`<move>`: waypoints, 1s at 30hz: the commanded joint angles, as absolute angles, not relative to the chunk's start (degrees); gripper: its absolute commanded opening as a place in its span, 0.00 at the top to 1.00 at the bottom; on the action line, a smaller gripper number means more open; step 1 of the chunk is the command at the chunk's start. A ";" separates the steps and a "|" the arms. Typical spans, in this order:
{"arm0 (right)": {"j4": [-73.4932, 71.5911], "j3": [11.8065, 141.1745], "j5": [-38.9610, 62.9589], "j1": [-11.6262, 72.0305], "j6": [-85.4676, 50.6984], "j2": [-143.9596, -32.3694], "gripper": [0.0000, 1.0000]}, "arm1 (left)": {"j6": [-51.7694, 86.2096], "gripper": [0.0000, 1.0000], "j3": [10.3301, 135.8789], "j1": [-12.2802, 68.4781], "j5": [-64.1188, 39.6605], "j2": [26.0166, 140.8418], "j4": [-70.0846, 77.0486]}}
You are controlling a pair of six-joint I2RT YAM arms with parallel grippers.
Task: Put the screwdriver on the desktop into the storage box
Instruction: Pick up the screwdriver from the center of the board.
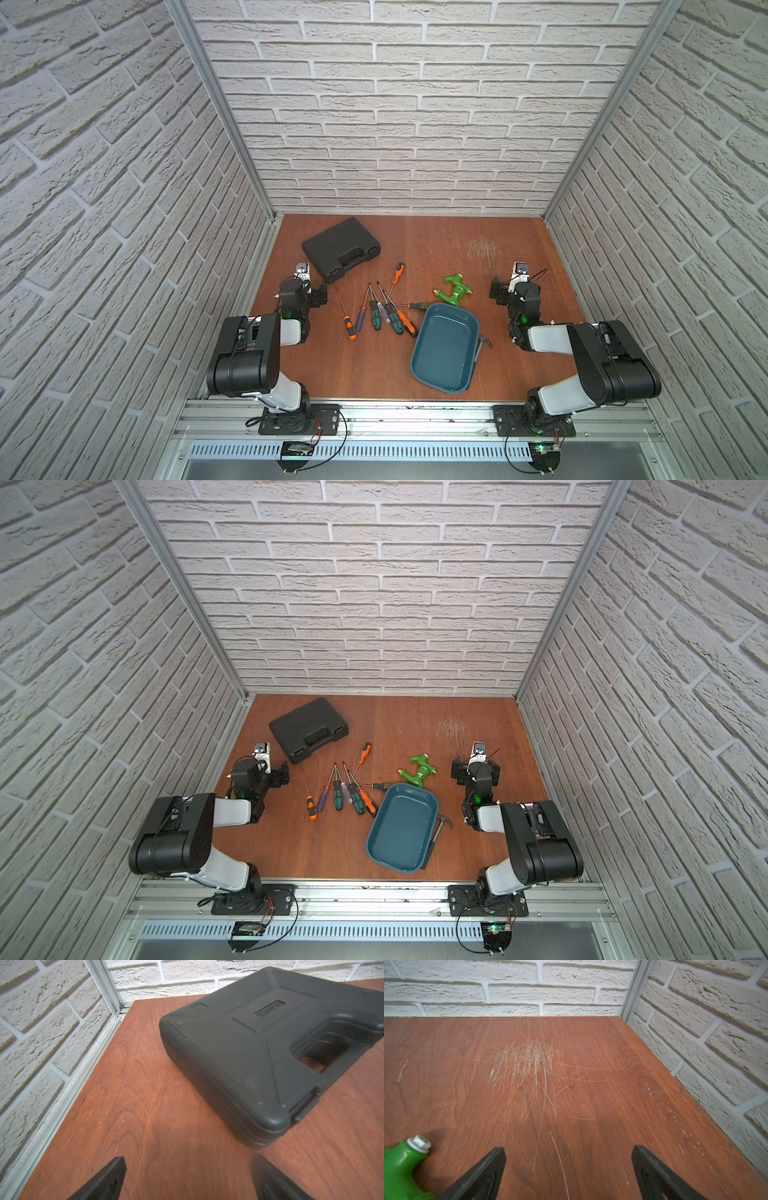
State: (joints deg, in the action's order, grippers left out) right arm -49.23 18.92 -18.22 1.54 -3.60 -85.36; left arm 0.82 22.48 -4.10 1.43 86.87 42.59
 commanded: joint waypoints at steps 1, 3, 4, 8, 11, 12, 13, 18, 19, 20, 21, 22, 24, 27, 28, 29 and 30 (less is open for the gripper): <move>-52.93 16.78 -17.92 1.40 -2.42 -80.08 0.00 | 0.24 0.02 25.98 -3.74 2.17 80.19 36.75; -40.34 19.51 -19.56 1.32 -3.59 -72.29 0.00 | 0.20 0.02 26.53 -3.17 4.66 75.68 32.70; -32.29 22.53 -20.07 1.23 -3.75 -68.54 0.00 | 0.17 0.02 27.18 -2.84 5.87 73.06 29.82; -2.15 36.59 -24.09 0.80 -11.17 -62.30 0.00 | 5.31 0.02 32.38 -2.66 7.68 64.47 12.58; 10.88 42.29 -26.51 0.36 -19.63 -61.15 0.01 | 11.38 0.02 35.68 -2.73 7.95 61.06 1.80; 13.12 43.26 -25.22 0.27 -20.95 -60.85 0.01 | 13.78 0.02 36.89 -2.80 7.56 60.56 -1.36; 15.29 44.27 -22.97 0.19 -22.10 -60.44 0.00 | 16.42 0.02 38.45 -2.89 6.42 60.22 -5.42; 23.38 48.33 -9.30 0.26 -29.20 -59.09 0.03 | 30.02 0.02 44.88 -1.73 -2.08 61.59 -24.30; 24.08 48.46 -6.91 0.29 -30.86 -58.79 0.03 | 31.96 0.02 45.39 0.30 -0.91 61.41 -26.95; 24.33 48.30 -4.82 0.26 -31.78 -58.36 0.03 | 33.33 0.02 45.29 2.49 0.04 60.94 -28.14; 24.31 47.95 -2.60 0.35 -32.83 -57.74 0.03 | 34.98 0.02 45.02 5.23 1.48 60.28 -28.83; 23.98 47.50 -0.49 0.51 -33.69 -57.07 0.03 | 36.57 0.02 44.89 8.52 2.96 59.87 -29.50; 24.10 46.81 2.23 0.99 -34.82 -56.11 0.03 | 40.09 0.04 45.41 13.11 5.62 60.14 -32.45; 27.13 46.85 4.33 2.10 -36.63 -55.80 0.05 | 44.63 0.10 44.66 15.39 5.15 61.05 -35.39; 28.68 46.95 4.33 2.70 -37.17 -55.88 0.05 | 45.70 0.12 44.19 15.59 3.84 61.70 -35.57; 29.92 47.07 4.23 3.22 -37.67 -55.96 0.06 | 46.04 0.13 43.78 15.85 2.68 62.45 -35.64; 31.45 46.92 4.00 3.87 -38.30 -55.99 0.06 | 46.15 0.14 43.61 16.35 1.52 63.55 -35.76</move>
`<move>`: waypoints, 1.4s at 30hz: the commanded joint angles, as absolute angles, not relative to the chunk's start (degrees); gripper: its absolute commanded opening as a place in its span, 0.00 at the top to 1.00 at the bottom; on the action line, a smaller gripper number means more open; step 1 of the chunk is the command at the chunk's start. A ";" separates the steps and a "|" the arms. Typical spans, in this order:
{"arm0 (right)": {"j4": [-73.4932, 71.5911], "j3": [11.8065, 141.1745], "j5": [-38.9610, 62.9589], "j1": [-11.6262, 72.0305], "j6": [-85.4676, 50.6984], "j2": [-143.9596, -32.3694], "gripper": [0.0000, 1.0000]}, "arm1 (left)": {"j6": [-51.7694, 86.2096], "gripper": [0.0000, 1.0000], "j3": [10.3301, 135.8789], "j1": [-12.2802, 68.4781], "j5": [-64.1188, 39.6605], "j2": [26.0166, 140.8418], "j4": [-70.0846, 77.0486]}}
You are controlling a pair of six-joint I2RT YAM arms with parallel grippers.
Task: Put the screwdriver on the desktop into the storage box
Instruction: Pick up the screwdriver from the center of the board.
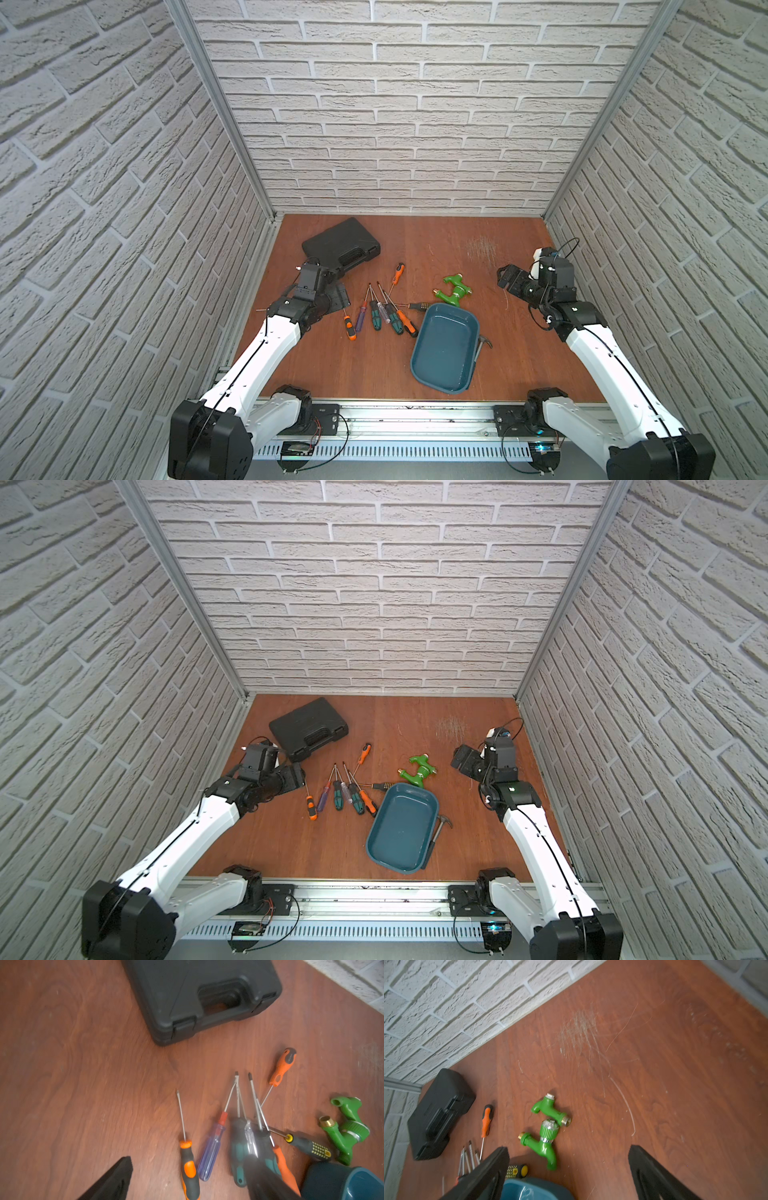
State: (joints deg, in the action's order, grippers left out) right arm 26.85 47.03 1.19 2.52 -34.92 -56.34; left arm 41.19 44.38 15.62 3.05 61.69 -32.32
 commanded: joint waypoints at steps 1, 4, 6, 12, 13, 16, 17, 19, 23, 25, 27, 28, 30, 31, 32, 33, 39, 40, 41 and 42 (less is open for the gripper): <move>32.84 46.72 3.66 4.54 -38.84 -56.06 0.07 | 46.06 0.15 43.80 17.11 0.71 64.77 -36.26; 35.94 45.92 2.37 6.50 -39.94 -56.07 0.07 | 45.88 0.19 43.59 18.98 -0.73 67.61 -36.43; 36.78 44.80 1.82 7.58 -40.33 -55.87 0.07 | 46.34 0.21 43.09 19.97 -1.27 69.30 -35.87; 36.99 42.65 0.53 8.26 -41.40 -55.20 0.07 | 47.47 0.32 41.23 21.22 -2.16 74.86 -32.42; 37.07 42.71 0.37 8.26 -41.32 -55.26 0.07 | 47.43 0.34 41.39 21.33 -2.37 76.02 -31.89; 37.41 43.08 0.35 8.26 -40.72 -55.59 0.07 | 46.77 0.45 41.62 21.50 -1.96 78.50 -30.71; 37.46 43.14 0.35 8.32 -40.71 -55.72 0.06 | 46.90 0.48 41.57 21.51 -1.65 78.91 -30.32; 37.60 43.09 0.32 8.35 -40.65 -55.72 0.06 | 46.80 0.56 41.53 21.47 -1.28 79.90 -29.35; 37.35 42.77 0.44 8.39 -40.65 -55.79 0.06 | 46.88 0.63 41.65 21.31 -1.40 81.66 -27.59; 37.13 42.89 0.71 8.35 -40.39 -56.05 0.06 | 46.62 0.63 41.93 21.14 -1.74 82.48 -26.92; 37.18 43.07 0.79 8.35 -40.21 -56.31 0.06 | 46.47 0.63 42.10 21.14 -1.80 82.87 -26.48; 37.16 43.21 0.79 8.35 -40.14 -56.42 0.06 | 46.37 0.64 42.23 21.15 -1.93 83.08 -26.30; 37.06 43.33 0.79 8.35 -40.06 -56.51 0.06 | 46.12 0.65 42.53 21.14 -2.02 83.92 -26.51; 37.09 43.19 0.71 8.35 -40.12 -56.58 0.06 | 45.90 0.66 42.82 21.09 -1.96 84.44 -26.84; 37.00 43.18 0.73 8.35 -40.08 -56.60 0.06 | 45.71 0.66 42.94 21.10 -1.93 84.90 -27.13; 36.93 43.12 0.79 8.35 -40.08 -56.60 0.06 | 45.58 0.70 43.13 21.10 -1.93 85.30 -27.32; 36.47 42.84 0.79 8.42 -40.44 -56.70 0.06 | 44.77 0.82 42.90 21.17 -1.23 86.76 -28.59; 36.37 42.87 0.79 8.35 -40.51 -56.78 0.06 | 44.40 0.83 42.98 21.17 -1.14 86.98 -28.86; 36.33 42.80 0.79 8.35 -40.51 -56.86 0.06 | 44.09 0.85 43.14 21.10 -1.06 87.18 -29.06; 36.30 42.84 0.88 8.35 -40.60 -56.95 0.06 | 43.58 0.87 43.26 21.12 -0.84 87.41 -29.49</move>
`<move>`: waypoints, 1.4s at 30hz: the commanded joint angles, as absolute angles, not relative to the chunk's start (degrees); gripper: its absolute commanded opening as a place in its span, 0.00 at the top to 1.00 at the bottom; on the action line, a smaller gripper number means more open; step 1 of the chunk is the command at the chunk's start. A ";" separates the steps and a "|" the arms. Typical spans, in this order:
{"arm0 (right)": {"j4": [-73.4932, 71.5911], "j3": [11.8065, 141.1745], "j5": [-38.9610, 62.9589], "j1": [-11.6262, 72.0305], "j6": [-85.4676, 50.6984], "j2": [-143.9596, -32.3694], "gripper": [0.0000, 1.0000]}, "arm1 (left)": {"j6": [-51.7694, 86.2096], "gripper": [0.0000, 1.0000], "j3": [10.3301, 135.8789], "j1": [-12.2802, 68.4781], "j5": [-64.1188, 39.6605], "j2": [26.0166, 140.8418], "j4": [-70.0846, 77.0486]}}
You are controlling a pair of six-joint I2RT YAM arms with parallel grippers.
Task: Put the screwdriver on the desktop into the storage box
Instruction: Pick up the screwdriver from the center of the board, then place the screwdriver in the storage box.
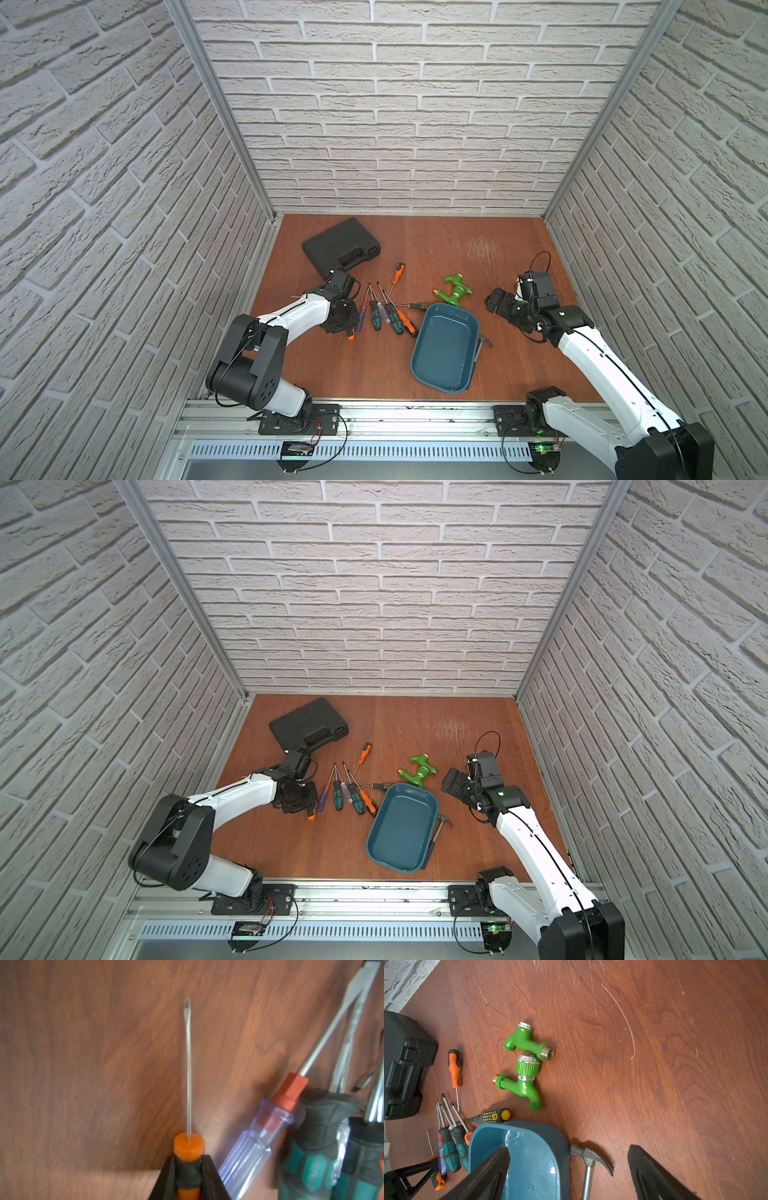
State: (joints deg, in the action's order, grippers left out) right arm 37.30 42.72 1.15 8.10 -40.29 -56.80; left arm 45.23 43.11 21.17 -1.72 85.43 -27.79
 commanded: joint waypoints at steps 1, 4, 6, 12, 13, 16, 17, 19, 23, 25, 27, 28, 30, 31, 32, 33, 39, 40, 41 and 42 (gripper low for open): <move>36.23 42.84 0.88 8.35 -40.58 -57.04 0.06 | 43.11 0.89 43.43 21.11 -0.58 87.36 -29.97; 36.12 42.93 0.91 8.35 -40.44 -57.27 0.06 | 41.36 1.00 44.46 21.12 0.40 86.34 -31.99; 36.21 43.01 0.71 8.40 -40.26 -57.63 0.06 | 40.59 1.00 45.89 21.66 3.08 83.77 -35.14; 36.56 43.08 0.10 8.34 -39.86 -58.49 0.05 | 37.68 1.00 54.54 26.95 5.84 74.32 -44.32; 36.56 43.19 0.02 8.35 -39.83 -58.68 0.06 | 37.68 1.00 56.55 28.98 6.13 73.67 -45.60; 36.74 43.59 -0.17 8.36 -39.68 -59.36 0.05 | 37.65 1.00 62.89 36.38 6.78 74.50 -48.53; 36.90 43.65 -0.35 8.35 -39.70 -59.58 0.05 | 37.52 1.00 64.85 39.47 7.25 75.67 -48.66; 37.00 43.50 -0.48 8.35 -40.20 -59.61 0.05 | 37.35 1.00 68.03 45.03 7.56 78.28 -47.85; 38.15 42.96 -0.59 8.26 -41.00 -58.49 0.04 | 35.86 1.00 74.51 53.35 4.75 86.55 -45.24; 40.05 42.52 -2.15 8.00 -42.69 -57.02 0.02 | 34.86 1.00 77.19 56.18 3.80 90.81 -43.85; 41.88 41.33 -4.28 7.26 -45.48 -54.01 0.01 | 33.08 1.00 79.06 58.20 1.52 94.68 -42.51; 42.22 40.30 -5.08 6.91 -46.83 -51.76 0.01 | 32.20 1.00 80.56 58.97 0.28 96.68 -42.41; 42.27 38.07 -6.11 6.49 -49.23 -47.46 0.01 | 30.71 1.00 82.61 60.24 -1.45 99.83 -42.32; 42.56 37.19 -6.44 6.50 -50.01 -44.91 0.02 | 30.39 1.00 83.08 60.59 -2.42 101.24 -42.09; 43.06 36.56 -6.69 6.43 -50.44 -43.21 0.02 | 30.31 1.00 83.23 60.81 -3.28 102.23 -41.97; 43.90 36.01 -6.99 6.33 -50.81 -41.51 0.02 | 30.36 1.00 83.18 60.89 -4.25 103.29 -41.75; 50.52 34.92 -7.64 6.10 -51.33 -37.39 0.02 | 30.96 1.00 79.78 60.97 -8.31 106.55 -41.63; 51.20 34.78 -7.80 6.07 -51.32 -36.76 0.02 | 30.91 1.00 79.42 61.11 -8.68 106.84 -41.78; 51.48 34.70 -7.82 6.10 -51.39 -36.24 0.02 | 30.88 1.00 79.21 61.09 -8.78 106.96 -41.88; 51.69 34.49 -7.82 6.06 -51.49 -35.64 0.03 | 30.80 1.00 79.06 61.13 -8.87 107.38 -41.83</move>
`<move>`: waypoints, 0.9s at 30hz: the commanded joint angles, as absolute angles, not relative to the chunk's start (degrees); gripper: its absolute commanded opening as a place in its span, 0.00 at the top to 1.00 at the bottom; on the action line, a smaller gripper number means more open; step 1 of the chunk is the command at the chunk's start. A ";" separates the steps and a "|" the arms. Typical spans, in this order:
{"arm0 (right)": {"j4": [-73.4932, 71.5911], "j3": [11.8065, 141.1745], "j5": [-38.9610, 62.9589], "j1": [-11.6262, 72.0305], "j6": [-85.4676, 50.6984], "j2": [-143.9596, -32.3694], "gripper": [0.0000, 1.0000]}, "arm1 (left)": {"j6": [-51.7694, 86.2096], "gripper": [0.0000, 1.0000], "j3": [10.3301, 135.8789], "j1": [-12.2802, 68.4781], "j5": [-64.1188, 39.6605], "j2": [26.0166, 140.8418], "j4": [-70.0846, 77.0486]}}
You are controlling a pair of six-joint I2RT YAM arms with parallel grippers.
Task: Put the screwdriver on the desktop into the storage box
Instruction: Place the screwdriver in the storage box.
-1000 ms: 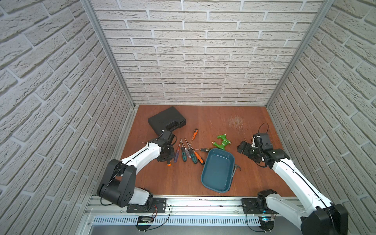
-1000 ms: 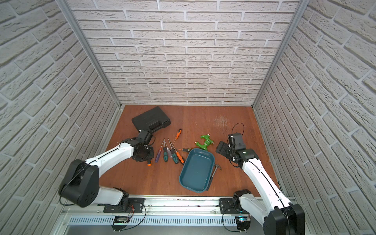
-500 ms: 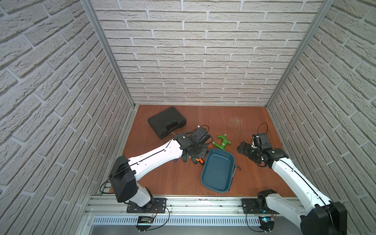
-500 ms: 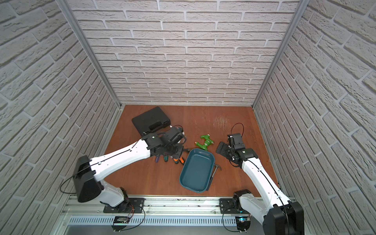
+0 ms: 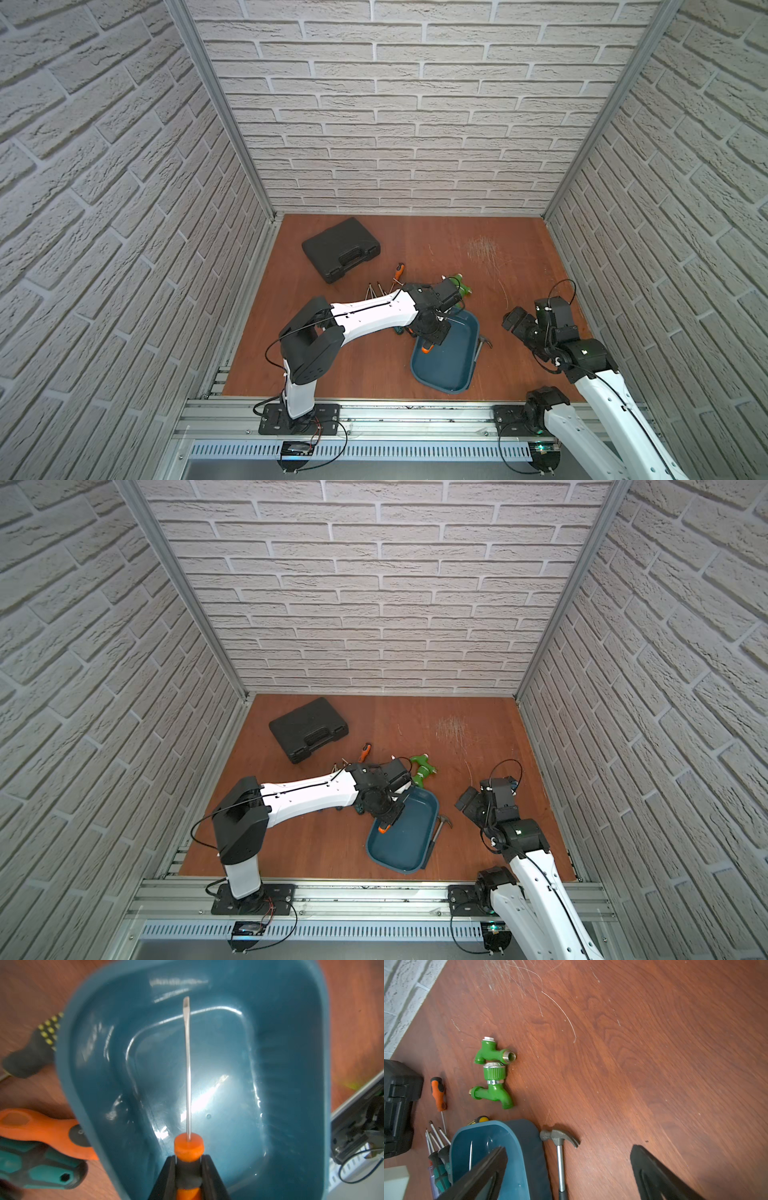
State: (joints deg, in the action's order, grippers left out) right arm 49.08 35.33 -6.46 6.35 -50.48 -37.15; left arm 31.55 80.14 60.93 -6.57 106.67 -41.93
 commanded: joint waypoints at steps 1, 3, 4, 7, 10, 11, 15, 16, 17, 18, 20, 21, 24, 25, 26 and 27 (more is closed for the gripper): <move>51.67 34.37 -7.74 6.07 -51.74 -35.02 0.03 | 30.70 1.00 79.01 61.16 -8.87 107.83 -41.84; 51.50 34.20 -7.44 6.06 -52.18 -34.46 0.03 | 30.60 1.00 79.48 61.11 -9.13 109.79 -42.25; 51.51 34.31 -7.22 6.05 -52.21 -34.31 0.03 | 30.44 1.00 79.89 61.09 -9.43 110.79 -42.60; 52.29 35.05 -6.74 6.10 -51.90 -34.73 0.03 | 30.23 0.87 81.87 61.14 -8.61 113.48 -43.74; 53.84 37.50 -6.08 6.14 -52.04 -35.13 0.03 | 29.93 0.68 83.31 61.07 -7.25 114.88 -44.48; 54.32 38.15 -5.77 6.17 -51.99 -35.30 0.03 | 29.84 0.65 83.53 61.10 -7.10 115.02 -44.60; 56.38 40.82 -3.15 6.28 -49.76 -38.03 0.05 | 29.20 0.57 82.80 61.08 -6.77 113.09 -43.54; 56.90 41.41 -2.37 6.40 -49.02 -39.06 0.06 | 29.18 0.56 82.42 61.08 -6.73 112.09 -43.02; 57.64 42.09 -1.50 6.75 -48.04 -40.41 0.07 | 29.15 0.55 81.99 61.09 -6.89 110.74 -42.15; 58.13 42.59 -0.85 7.50 -47.44 -41.63 0.08 | 29.33 0.54 81.53 61.04 -6.94 108.92 -41.07; 58.53 43.29 -0.05 9.70 -46.89 -43.56 0.11 | 30.20 0.54 80.51 61.10 -6.02 104.85 -38.53; 58.62 43.45 0.16 11.32 -46.96 -44.49 0.12 | 30.99 0.54 79.75 61.04 -4.72 102.37 -36.84; 58.19 43.55 -0.44 18.74 -49.23 -47.20 0.15 | 34.27 0.54 76.43 60.07 -0.10 94.85 -31.57; 57.74 43.43 -1.28 21.72 -50.54 -48.26 0.16 | 35.87 0.54 75.07 59.16 1.33 92.50 -30.15; 57.16 43.41 -2.00 24.34 -51.68 -49.22 0.16 | 37.42 0.54 73.74 58.16 2.29 90.58 -29.11; 56.44 43.26 -3.02 27.37 -53.15 -50.45 0.17 | 39.48 0.54 72.11 56.86 3.03 88.47 -28.05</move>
State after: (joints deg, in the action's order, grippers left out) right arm 57.06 42.63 -1.58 21.74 -49.84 -48.64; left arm 34.28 75.29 59.64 -2.04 93.01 -33.50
